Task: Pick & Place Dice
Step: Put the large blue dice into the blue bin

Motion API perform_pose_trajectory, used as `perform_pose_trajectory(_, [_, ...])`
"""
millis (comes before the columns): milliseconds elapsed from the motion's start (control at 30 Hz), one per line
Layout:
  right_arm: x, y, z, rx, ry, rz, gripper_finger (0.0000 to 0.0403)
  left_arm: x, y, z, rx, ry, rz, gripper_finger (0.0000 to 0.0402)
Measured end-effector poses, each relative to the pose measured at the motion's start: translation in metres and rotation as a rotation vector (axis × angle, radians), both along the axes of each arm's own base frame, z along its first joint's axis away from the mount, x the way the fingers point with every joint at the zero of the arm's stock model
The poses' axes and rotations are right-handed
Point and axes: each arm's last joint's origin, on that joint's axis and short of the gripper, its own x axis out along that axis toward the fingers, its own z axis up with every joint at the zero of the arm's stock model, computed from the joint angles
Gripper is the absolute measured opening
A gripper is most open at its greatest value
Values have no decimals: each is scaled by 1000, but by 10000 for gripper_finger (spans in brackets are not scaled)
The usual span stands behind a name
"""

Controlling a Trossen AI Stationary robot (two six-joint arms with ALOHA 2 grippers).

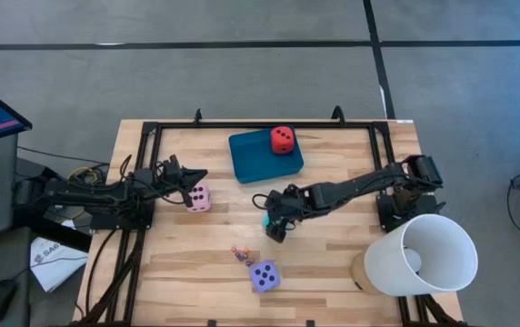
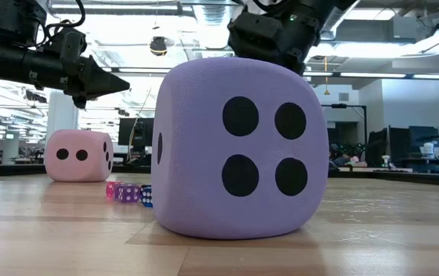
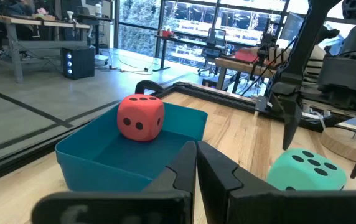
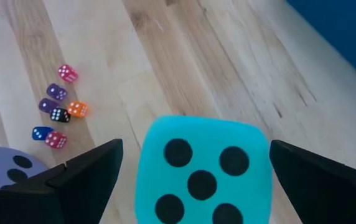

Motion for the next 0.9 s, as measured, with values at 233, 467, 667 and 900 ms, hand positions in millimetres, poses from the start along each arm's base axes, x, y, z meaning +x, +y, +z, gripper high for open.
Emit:
perform_pose_trajectory(233, [0,0,0,0,0,0,400,0,0,0,0,0,0,6])
perform_pose_trajectory(467, [0,-3,0,32,-6,-64,400,0,0,0,0,0,0,6])
perform_pose_trajectory(667, [-2,-6,-1,36,21,-90,400,0,0,0,0,0,0,6])
perform_pose_trajectory(900, [-3,-3,-2,31,29,-76,400,0,0,0,0,0,0,6])
